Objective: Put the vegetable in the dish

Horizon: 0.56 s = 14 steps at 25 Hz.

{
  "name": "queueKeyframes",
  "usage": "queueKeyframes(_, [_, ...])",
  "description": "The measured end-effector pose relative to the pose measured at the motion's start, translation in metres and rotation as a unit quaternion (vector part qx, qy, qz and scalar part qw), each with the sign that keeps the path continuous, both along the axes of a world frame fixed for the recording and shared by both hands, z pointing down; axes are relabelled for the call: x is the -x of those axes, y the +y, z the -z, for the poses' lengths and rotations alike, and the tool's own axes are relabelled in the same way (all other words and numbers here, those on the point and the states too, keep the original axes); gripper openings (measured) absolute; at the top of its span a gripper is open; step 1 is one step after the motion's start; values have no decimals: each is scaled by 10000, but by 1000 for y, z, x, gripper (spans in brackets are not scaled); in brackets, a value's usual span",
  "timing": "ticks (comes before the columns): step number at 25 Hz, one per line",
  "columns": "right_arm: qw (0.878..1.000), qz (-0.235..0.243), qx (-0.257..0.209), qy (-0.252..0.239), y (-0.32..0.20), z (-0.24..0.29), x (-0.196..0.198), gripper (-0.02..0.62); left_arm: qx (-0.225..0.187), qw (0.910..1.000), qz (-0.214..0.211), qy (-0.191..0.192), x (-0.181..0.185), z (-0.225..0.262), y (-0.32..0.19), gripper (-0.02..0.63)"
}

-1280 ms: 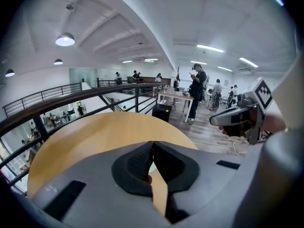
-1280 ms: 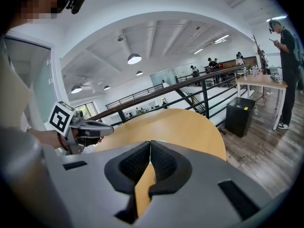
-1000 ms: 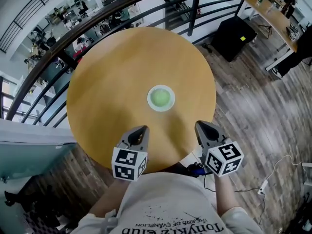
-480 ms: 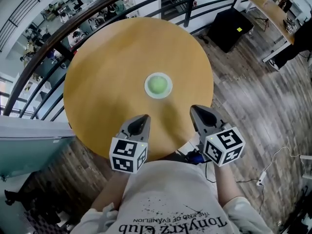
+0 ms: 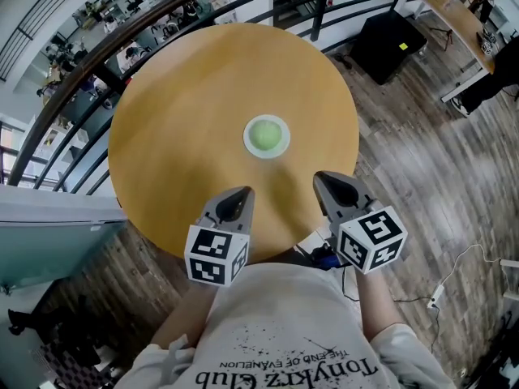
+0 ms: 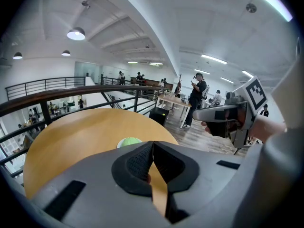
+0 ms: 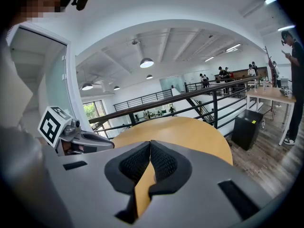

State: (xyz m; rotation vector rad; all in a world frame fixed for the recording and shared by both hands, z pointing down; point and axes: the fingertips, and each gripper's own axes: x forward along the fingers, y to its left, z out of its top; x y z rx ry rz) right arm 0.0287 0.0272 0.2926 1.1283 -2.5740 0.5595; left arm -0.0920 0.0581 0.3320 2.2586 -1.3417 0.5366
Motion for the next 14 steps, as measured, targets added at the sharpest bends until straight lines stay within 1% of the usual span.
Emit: queueKeyframes(14, [9999, 152, -5, -24, 3, 2, 11, 25, -1, 10000, 29, -10, 4, 5, 6, 23])
